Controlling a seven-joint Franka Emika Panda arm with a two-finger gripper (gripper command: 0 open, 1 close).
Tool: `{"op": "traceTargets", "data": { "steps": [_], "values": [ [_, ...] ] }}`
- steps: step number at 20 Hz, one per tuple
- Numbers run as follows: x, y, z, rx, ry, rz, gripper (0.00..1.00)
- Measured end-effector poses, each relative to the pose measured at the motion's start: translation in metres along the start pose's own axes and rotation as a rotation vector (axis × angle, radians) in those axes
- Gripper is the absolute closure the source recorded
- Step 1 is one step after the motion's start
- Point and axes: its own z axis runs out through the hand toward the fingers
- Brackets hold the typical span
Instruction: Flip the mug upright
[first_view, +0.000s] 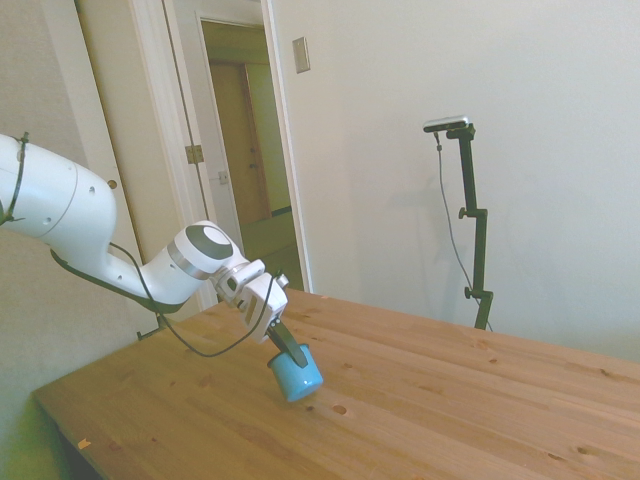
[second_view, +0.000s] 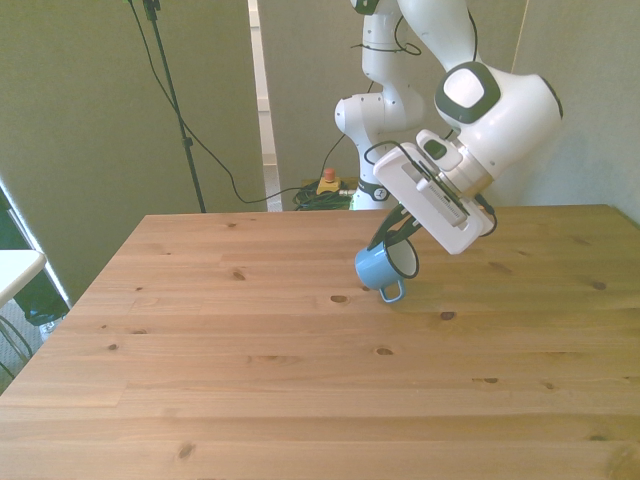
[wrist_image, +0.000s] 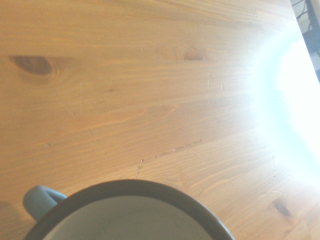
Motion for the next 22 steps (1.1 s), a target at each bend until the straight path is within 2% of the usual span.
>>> {"op": "traceTargets", "data": {
  "steps": [6,14,18,22],
  "values": [
    [0.036,0.017,-0.034,0.142,-0.135,0.072,1.00],
    [0.038,0.002,-0.044,0.335,-0.349,0.141,1.00],
    [0.027,-0.008,-0.037,0.363,-0.443,0.160,1.00],
    [0.015,-0.015,-0.028,0.343,-0.502,0.174,1.00]
  ]
}}
